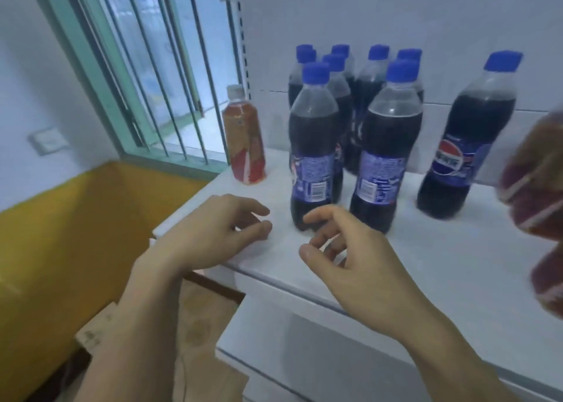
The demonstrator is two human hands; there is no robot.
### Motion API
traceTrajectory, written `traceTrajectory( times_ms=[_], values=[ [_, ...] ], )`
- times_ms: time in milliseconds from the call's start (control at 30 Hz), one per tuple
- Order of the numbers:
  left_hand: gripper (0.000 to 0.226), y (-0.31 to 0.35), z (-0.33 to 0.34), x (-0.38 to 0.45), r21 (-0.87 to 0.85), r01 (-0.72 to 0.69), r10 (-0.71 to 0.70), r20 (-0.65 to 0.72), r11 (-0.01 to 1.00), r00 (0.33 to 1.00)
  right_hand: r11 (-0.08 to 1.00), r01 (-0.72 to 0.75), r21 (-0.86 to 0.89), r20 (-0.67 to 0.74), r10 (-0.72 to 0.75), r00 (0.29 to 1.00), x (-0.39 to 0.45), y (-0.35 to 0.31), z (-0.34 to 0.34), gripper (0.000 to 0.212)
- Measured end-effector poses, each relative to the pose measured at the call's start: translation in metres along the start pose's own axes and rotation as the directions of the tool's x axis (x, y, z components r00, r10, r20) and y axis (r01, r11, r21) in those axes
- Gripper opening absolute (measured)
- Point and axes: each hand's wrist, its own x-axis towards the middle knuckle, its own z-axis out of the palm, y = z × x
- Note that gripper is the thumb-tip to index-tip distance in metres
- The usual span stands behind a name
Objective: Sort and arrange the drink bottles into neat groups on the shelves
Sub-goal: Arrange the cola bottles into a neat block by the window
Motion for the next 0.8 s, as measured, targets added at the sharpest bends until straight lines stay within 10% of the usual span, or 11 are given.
traceTrajectory(
  times_ms=[200,333,800],
  values=[
    [0.105,-0.052,-0.018,0.091,-0.347,0.151,-0.275,-0.343,0.926,0.898,0.997,-0.068,0.039,0.007,0.068,0.998,0.035,-0.007,0.055,0.035],
    [0.085,-0.043,-0.013,0.141,-0.649,0.047,-0.315,-0.304,0.759,0.899,0.996,-0.082,-0.045,-0.002,0.082,0.997,0.038,-0.003,0.065,0.047],
    [0.080,-0.039,0.008,0.000,-0.605,-0.332,0.008,-0.473,0.724,0.881,0.955,0.256,0.151,-0.368,-0.186,0.911,0.037,-0.023,0.063,0.048]
  ],
)
